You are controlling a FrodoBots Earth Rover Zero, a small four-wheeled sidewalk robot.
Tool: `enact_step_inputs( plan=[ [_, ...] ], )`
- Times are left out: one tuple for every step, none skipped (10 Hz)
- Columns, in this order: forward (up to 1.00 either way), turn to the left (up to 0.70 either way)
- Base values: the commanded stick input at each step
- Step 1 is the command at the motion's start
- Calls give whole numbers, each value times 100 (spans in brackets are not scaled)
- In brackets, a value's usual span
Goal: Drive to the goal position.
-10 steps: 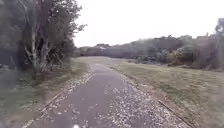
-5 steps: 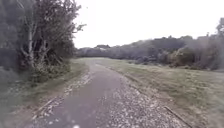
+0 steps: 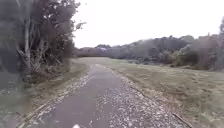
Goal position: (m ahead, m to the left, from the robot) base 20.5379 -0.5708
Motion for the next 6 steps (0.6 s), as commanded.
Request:
enact_step_inputs(
  plan=[
    [45, 0],
    [45, 0],
    [45, 0],
    [45, 0],
    [45, 0],
    [45, 0]
  ],
)
